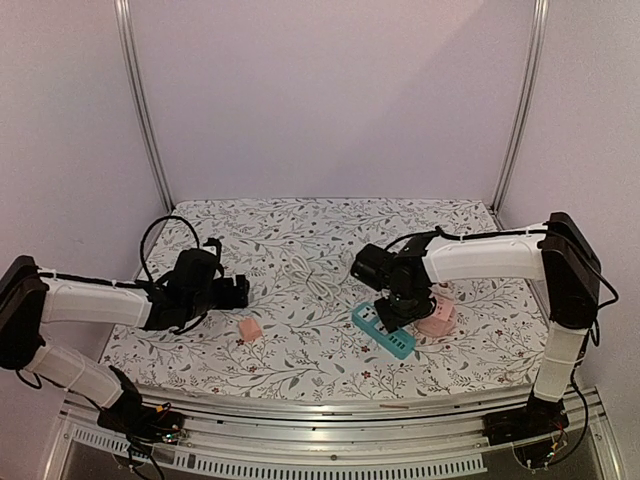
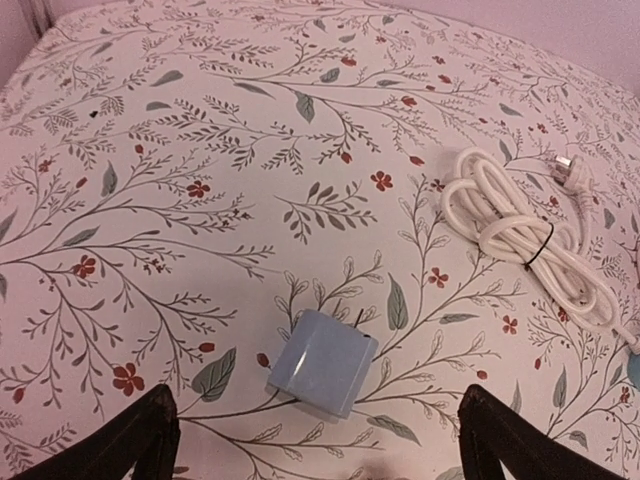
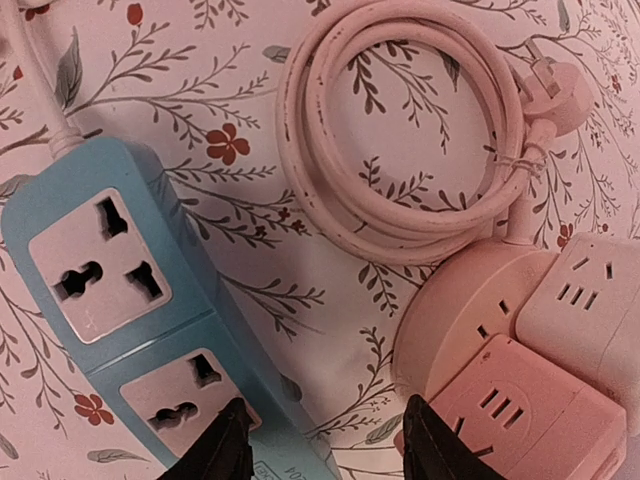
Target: Insert the plug
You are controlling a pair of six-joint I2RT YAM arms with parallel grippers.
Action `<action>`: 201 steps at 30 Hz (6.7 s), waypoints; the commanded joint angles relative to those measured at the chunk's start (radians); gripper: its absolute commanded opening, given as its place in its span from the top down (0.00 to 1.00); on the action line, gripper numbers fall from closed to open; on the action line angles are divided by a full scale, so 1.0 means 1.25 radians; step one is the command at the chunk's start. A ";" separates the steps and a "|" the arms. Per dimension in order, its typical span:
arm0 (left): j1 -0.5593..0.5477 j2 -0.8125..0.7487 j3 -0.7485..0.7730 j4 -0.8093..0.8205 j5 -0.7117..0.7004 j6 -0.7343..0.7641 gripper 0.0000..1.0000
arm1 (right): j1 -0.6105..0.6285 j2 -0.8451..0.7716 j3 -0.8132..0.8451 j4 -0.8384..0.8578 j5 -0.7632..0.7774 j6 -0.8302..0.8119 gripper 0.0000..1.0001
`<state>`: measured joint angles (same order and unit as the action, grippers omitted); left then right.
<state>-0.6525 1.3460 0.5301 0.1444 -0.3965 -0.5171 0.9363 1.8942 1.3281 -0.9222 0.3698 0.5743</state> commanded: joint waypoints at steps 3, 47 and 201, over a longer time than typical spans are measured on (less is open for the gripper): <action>0.040 0.060 0.004 0.011 0.064 -0.008 0.04 | -0.001 -0.048 -0.054 0.079 -0.191 -0.059 0.47; 0.096 0.250 0.085 0.032 0.229 0.044 0.30 | 0.065 -0.139 -0.057 0.196 -0.367 -0.092 0.35; -0.011 0.203 0.078 0.104 0.360 0.024 0.64 | 0.011 0.379 0.366 0.386 -0.426 -0.538 0.46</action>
<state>-0.6758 1.5951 0.6384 0.2855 0.0593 -0.5007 0.9543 2.3466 1.7931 -0.4274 -0.1673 -0.1013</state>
